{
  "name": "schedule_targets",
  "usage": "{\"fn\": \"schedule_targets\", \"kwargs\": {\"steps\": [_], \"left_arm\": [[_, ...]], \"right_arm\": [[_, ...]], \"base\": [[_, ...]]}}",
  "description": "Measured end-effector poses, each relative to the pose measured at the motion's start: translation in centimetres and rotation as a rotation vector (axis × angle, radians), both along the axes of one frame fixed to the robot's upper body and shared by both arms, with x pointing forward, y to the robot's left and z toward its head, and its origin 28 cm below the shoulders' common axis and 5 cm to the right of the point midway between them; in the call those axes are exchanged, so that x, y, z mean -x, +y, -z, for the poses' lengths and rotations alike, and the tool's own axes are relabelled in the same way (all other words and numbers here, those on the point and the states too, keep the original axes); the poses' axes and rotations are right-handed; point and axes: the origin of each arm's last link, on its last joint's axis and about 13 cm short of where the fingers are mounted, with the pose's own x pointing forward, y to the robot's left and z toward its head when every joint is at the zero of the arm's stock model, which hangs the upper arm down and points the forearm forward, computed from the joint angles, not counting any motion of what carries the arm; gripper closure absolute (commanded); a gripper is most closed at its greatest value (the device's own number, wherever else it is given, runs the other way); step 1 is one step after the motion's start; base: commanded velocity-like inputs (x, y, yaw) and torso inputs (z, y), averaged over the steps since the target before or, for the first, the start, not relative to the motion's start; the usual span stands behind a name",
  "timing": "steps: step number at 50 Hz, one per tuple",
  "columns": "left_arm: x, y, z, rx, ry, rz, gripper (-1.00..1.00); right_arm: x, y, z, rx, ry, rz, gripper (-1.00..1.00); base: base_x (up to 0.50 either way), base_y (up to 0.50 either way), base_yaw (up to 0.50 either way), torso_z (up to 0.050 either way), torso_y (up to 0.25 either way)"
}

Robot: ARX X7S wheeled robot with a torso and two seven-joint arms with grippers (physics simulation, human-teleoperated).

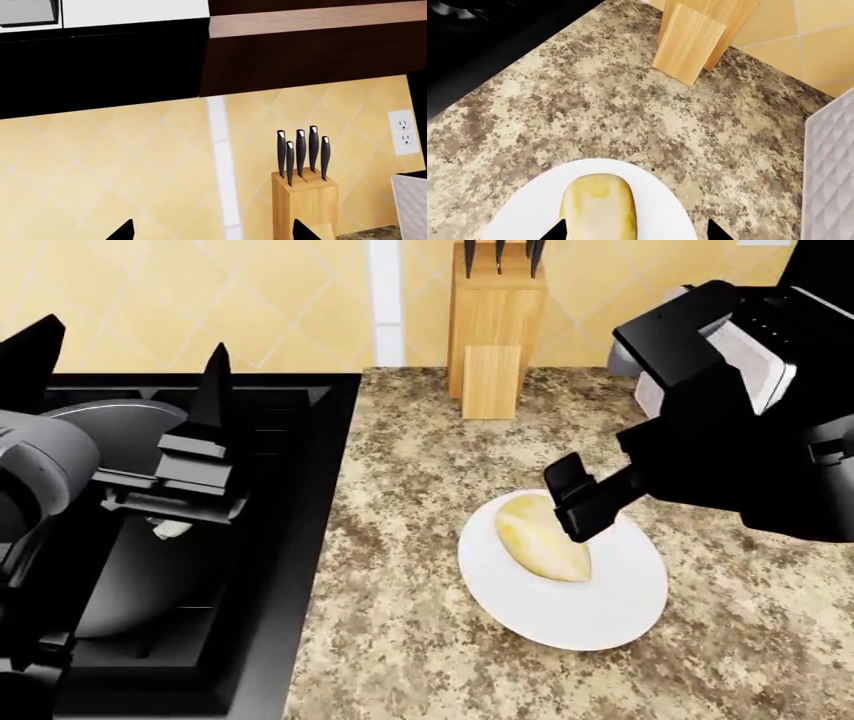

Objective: Frozen meat rests on a plate on the counter. Retrieve the meat and place it in a pot on a burner. Then turn the burner on.

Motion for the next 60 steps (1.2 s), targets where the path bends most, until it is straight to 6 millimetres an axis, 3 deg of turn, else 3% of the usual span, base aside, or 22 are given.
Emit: {"fn": "schedule_targets", "kwargs": {"steps": [60], "left_arm": [[-1.2,0.1,0.6,-0.002,0.028,-0.007,-1.0]], "right_arm": [[-0.9,0.9,3.5,0.024,0.182,-0.072,-1.0]], "base": [[0.0,0.0,0.0,0.0,0.0]]}}
